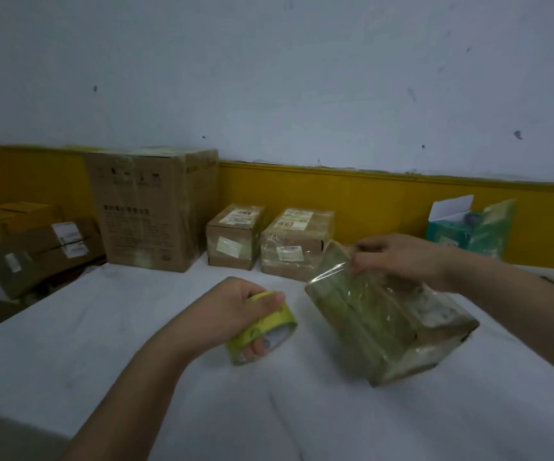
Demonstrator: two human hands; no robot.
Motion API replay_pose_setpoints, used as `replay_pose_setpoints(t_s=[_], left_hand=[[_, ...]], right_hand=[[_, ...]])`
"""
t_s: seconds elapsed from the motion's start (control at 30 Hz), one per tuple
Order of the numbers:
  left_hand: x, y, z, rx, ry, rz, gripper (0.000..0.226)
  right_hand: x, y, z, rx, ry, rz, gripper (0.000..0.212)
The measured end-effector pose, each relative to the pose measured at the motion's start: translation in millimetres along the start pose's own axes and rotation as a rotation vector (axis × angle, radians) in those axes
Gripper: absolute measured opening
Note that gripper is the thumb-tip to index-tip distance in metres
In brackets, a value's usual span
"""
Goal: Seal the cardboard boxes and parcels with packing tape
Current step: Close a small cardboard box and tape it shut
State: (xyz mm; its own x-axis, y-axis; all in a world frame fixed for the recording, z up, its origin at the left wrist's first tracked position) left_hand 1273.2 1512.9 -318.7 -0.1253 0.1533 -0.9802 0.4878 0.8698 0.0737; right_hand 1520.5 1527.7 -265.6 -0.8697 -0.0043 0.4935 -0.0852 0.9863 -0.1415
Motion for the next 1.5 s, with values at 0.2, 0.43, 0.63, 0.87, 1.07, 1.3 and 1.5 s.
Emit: replay_pose_setpoints(t_s=[0.2, 0.43, 0.63, 0.87, 1.07, 1.3, 1.5], left_hand=[[-3, 21, 15, 0.041, 0.004, -0.076, 0.045], [-20, 36, -10, -0.146, -0.193, 0.188, 0.038], [1, 36, -19, -0.156, -0.185, 0.118, 0.029], [8, 49, -9, -0.128, -0.132, 0.058, 0.030], [20, 45, -19, -0.046, -0.268, 0.071, 0.035], [9, 46, -33, -0.023, 0.223, -0.032, 0.052], [27, 61, -14, -0.071, 0.372, -0.114, 0.058]], right_hand=[[-18, -5, 3, 0.111, 0.433, -0.031, 0.060], [-37, 35, 27, -0.026, 0.893, 0.263, 0.041], [-30, 29, 42, 0.035, 0.412, 0.060, 0.039], [35, 16, 44, 0.290, -0.340, 0.044, 0.115], [26, 25, 39, -0.018, -0.188, 0.001, 0.094], [-17, 14, 19, 0.110, 0.425, 0.019, 0.051], [-32, 11, 29, 0.144, 0.689, 0.107, 0.020]])
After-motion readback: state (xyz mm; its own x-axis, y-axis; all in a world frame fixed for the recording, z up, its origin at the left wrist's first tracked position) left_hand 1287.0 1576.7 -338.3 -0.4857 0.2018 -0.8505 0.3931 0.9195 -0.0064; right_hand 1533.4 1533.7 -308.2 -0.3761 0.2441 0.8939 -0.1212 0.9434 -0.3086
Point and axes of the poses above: each hand's wrist, its own y-axis towards the middle knuckle, its own z-axis out of the palm, x = y × z, the point moved 4 cm from there along y, towards the middle knuckle, and after that the axes turned 12 degrees about -y, right-handed, at the moved point
